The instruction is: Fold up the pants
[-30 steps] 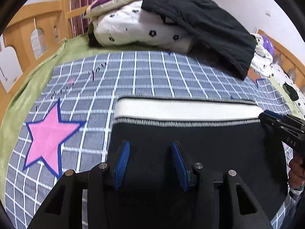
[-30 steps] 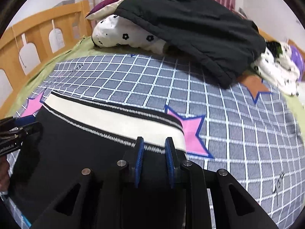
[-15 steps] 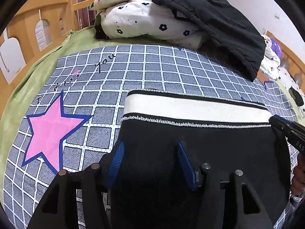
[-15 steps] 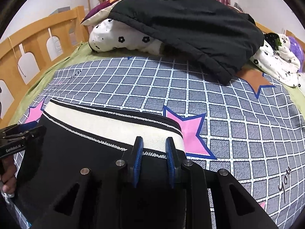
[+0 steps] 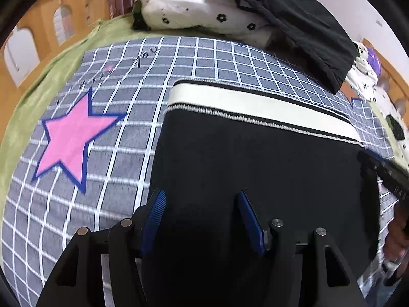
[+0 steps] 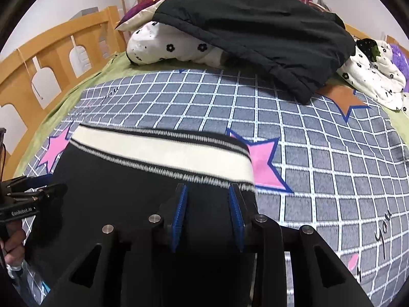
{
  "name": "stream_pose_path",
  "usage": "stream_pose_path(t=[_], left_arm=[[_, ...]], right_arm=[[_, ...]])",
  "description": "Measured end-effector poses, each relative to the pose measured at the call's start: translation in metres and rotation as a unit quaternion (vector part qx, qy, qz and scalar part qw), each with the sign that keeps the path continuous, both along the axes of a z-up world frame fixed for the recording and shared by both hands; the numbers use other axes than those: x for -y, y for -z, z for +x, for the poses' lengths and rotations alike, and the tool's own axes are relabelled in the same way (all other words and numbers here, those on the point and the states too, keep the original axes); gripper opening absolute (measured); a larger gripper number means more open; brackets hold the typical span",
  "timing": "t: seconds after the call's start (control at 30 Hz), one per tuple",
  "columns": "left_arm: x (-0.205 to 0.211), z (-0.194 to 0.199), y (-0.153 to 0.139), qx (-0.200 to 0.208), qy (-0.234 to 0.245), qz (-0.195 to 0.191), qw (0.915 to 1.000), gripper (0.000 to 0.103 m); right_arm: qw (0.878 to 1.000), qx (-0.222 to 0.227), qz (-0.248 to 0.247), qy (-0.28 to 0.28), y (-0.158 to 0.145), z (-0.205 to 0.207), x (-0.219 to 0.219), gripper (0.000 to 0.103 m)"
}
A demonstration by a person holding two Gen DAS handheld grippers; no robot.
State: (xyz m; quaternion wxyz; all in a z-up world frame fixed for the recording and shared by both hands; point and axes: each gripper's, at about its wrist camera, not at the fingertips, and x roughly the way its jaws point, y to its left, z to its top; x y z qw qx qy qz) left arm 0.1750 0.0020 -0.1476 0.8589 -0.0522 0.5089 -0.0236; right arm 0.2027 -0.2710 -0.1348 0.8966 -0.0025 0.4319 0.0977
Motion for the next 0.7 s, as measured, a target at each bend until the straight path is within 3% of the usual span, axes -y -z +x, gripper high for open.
stream_pose_path(t=[0.23,0.43,0.57,0.7], left_arm=[[-0.010,-0.025,-0.017,-0.007,-0.007,-0.042,0.9991,0.057],[-0.001,-0.064,-0.016,-0.009,0.014,-0.008,0.9998,0.057],[-0.001,-0.085,-0.012,-0.025,0.019,-0.015,0.9994,0.057],[0.001,-0.110,-0.013,-0.012,0.021,0.018,0.9995,0.057]], right_arm=[[0.999,-0.016,-0.026,-0.012,-0.003,-0.032,-0.008,0.034],[0.999,-0.038,0.004,0.011,-0.002,-0.062,0.001,0.034],[0.999,-0.044,0.006,0.017,-0.001,-0.091,0.008,0.038],[0.997,-0.056,0.025,0.045,0.001,-0.117,0.024,0.038]])
